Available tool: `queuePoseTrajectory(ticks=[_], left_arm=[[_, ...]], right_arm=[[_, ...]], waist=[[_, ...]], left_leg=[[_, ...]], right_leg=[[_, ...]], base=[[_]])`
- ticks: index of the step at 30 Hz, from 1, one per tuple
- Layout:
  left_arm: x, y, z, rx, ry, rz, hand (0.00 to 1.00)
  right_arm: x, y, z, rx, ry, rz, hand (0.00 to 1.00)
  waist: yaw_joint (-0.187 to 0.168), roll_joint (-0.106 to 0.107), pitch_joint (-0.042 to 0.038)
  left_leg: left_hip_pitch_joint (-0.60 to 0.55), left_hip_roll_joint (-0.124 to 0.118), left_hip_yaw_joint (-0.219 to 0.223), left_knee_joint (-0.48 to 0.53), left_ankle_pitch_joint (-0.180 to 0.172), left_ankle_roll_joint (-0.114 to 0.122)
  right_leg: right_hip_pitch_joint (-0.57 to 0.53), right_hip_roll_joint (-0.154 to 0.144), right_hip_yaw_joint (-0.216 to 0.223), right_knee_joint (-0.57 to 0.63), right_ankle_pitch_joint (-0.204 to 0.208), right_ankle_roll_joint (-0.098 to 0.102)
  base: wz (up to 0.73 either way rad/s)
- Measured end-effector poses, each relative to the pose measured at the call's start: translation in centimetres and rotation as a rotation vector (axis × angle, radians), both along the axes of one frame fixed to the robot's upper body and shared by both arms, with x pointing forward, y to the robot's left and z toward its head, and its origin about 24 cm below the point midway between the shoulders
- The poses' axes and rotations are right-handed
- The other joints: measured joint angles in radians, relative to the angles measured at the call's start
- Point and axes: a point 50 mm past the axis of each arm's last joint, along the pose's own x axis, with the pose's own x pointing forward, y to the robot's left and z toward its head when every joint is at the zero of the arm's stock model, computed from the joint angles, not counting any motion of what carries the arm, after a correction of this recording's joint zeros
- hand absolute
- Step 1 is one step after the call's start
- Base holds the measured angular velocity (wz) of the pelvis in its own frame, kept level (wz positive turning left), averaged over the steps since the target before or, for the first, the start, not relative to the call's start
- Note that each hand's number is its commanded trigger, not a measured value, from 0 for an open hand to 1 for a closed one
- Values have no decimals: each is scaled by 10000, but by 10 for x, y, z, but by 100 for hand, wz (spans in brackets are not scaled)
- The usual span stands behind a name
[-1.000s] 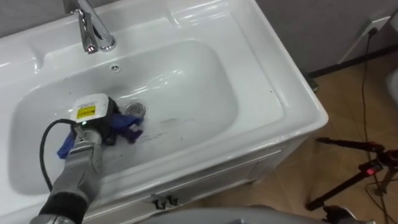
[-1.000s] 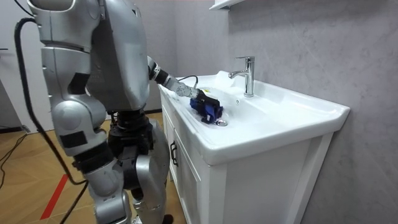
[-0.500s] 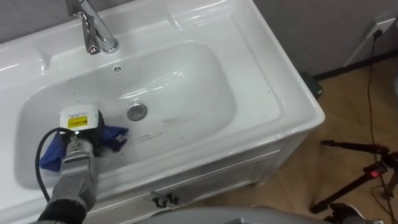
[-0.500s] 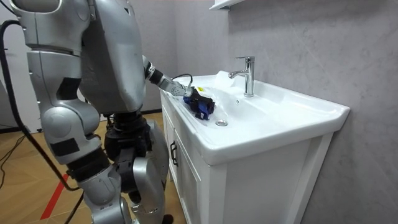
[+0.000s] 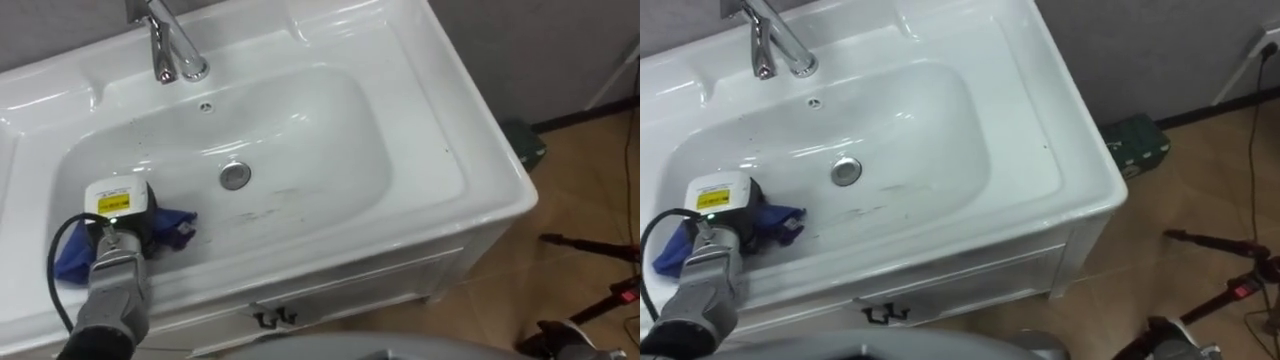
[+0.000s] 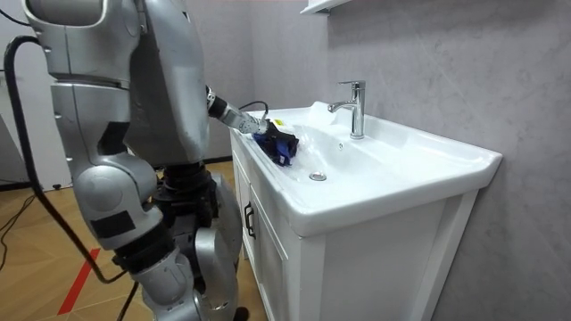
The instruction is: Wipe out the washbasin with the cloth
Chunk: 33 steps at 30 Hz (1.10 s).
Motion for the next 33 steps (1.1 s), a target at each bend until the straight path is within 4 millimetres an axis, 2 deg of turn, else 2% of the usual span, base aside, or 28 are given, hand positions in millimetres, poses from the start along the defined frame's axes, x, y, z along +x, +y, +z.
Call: queuePoseTrajectory(ticks=[3,6,8,12,15,16,20,27,33], left_arm=[[2,0,5,-124,-248,5,100],[7,-1,11,-274,-545,-59,100],[13,-4,17,-353,-849,-228,100],[18,-5,22,-665,-1226,-442,100],[25,-4,35,-785,-1913,-572,100],[29,-4,42,-764,-2275,-603,100],[38,-6,63,-681,-3605,-949,100],[43,-12,76,-748,-4787,-1505,100],[45,-15,85,-824,-5886,-1778,100]], right_arm=[[2,0,1,-42,-211,56,0],[6,0,1,54,-549,-40,0],[8,0,1,142,-831,-322,0],[13,1,2,282,-1191,-405,0],[11,2,1,379,-1189,-359,0],[8,3,1,393,-1141,-375,0],[4,4,-1,414,-1148,-404,0],[2,11,-4,543,-1276,-447,0],[-17,11,-7,603,-798,-626,0]], waist=[[82,8,-2],[91,24,-1],[98,29,23],[168,-13,124],[153,-21,152],[162,-90,206],[360,-117,226],[337,-147,204],[418,-100,165]], left_leg=[[-98,9,-45,8,23,-37],[-341,-7,-312,135,46,-75],[-489,-64,-662,204,55,-90],[-529,-193,-976,252,68,-109],[-661,-280,-1303,397,69,-109],[-660,-308,-1335,397,75,-116],[-701,-328,-1266,488,76,-116],[-842,-357,-1275,539,74,-114],[-629,-361,-1295,519,73,-114]], right_leg=[[40,-6,-322,-32,0,-1],[-24,-31,-710,-11,-1,0],[-68,-42,-912,42,-4,2],[-101,-146,-995,138,-153,-5],[-64,-169,-1225,125,-190,37],[-58,-164,-1233,117,-194,42],[-78,-199,-1230,153,-210,70],[-61,-229,-1437,174,-210,86],[105,-228,-1410,135,-211,86]], base=[[18],[27],[31],[16],[29],[23],[6],[8],[-1]])
